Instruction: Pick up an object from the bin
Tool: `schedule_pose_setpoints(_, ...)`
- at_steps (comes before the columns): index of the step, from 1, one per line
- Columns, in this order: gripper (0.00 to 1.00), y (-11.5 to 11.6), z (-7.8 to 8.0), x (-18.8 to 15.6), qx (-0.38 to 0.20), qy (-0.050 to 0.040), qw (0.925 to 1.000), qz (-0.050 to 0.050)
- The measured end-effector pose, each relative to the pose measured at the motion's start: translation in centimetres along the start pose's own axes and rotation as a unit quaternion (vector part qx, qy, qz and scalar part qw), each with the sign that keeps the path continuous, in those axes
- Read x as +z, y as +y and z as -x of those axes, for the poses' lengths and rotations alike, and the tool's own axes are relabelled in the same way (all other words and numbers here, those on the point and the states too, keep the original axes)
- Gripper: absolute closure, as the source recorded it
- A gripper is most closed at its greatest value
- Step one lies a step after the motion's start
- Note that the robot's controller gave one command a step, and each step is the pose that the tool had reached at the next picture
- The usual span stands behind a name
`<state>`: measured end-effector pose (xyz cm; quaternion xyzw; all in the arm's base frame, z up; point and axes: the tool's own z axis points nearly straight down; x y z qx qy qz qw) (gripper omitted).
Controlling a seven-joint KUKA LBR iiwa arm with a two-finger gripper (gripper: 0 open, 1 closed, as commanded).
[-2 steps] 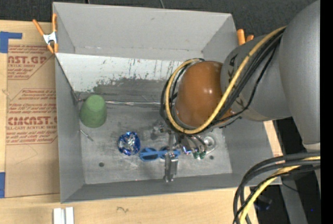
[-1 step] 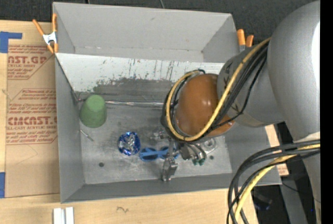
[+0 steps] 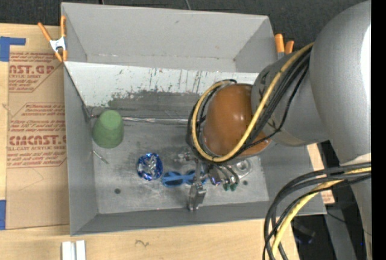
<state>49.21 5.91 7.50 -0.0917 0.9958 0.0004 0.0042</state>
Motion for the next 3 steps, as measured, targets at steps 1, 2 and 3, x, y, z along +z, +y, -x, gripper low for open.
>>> schedule_pose_setpoints(1, 1.00, 0.0, -0.1, 0.1, 0.000, 0.0019, 1.0000, 0.000)
schedule_pose_setpoints(2, 1.00, 0.0, 0.0, -3.0, 0.000, 0.0029, 1.0000, 0.000)
schedule_pose_setpoints(3, 1.00, 0.1, 0.2, -10.9, 0.000, -0.0002, 1.0000, 0.000)
